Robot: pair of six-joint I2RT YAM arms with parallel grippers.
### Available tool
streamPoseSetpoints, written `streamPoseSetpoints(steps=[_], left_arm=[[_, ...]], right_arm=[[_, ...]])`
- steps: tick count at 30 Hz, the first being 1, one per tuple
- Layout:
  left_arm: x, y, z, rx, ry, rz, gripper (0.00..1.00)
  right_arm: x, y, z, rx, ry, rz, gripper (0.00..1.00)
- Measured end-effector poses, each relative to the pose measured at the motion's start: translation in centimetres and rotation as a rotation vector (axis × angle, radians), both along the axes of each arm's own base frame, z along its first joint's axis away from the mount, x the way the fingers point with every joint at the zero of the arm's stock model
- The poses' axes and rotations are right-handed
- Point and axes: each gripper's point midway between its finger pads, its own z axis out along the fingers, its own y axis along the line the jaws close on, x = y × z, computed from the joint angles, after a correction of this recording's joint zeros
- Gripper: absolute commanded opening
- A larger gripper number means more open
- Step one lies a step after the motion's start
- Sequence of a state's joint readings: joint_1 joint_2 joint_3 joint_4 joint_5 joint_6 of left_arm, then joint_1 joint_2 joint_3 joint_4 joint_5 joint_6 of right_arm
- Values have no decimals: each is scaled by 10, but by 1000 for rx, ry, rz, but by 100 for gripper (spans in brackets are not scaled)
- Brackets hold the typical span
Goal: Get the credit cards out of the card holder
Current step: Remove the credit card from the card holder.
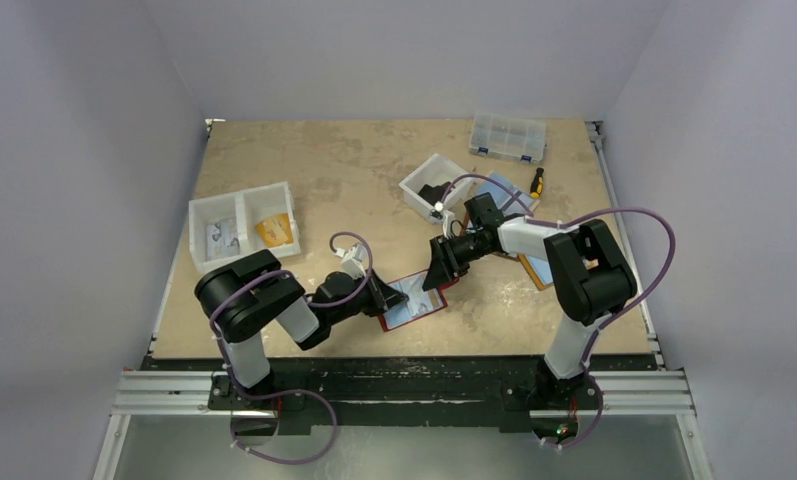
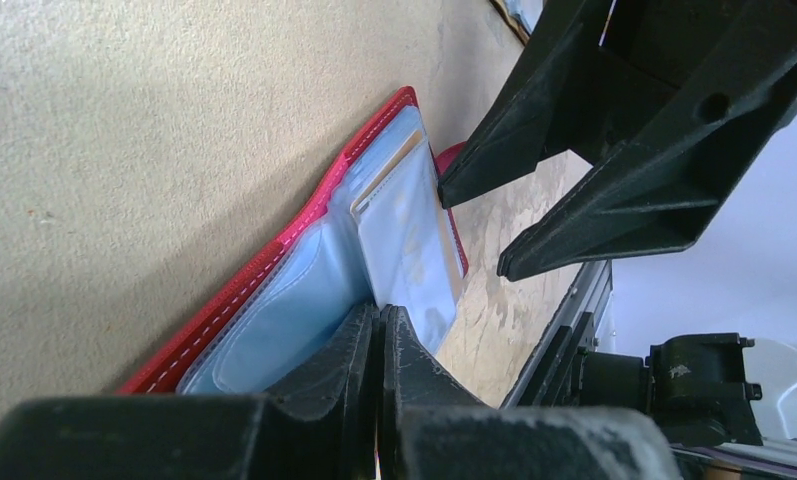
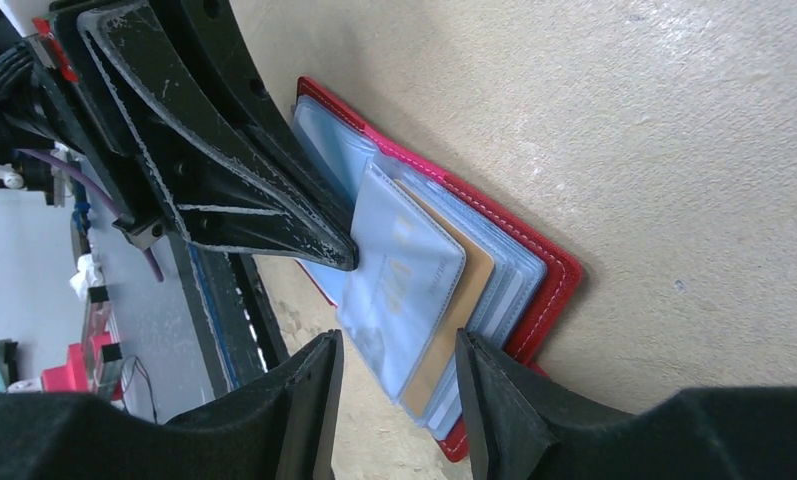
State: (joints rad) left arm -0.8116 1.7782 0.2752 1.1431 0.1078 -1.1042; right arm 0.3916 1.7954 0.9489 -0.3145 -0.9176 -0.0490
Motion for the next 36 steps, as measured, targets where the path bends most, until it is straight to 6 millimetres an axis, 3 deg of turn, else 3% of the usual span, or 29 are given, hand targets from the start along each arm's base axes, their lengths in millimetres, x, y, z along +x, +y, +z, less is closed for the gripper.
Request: streamPoseSetpoints(steps=[16,25,36], left_arm=[[-4,-9,18,-61,-115,-50,0],[-9,-11,16,-85,-116,-72,0],[-10,-12,19,-96,-124,-79,0]], right_arm=[[1,1,14,84,62,-20,54],[1,6,27,161,85,-11,52],[3,3,19,108,72,-32,59]])
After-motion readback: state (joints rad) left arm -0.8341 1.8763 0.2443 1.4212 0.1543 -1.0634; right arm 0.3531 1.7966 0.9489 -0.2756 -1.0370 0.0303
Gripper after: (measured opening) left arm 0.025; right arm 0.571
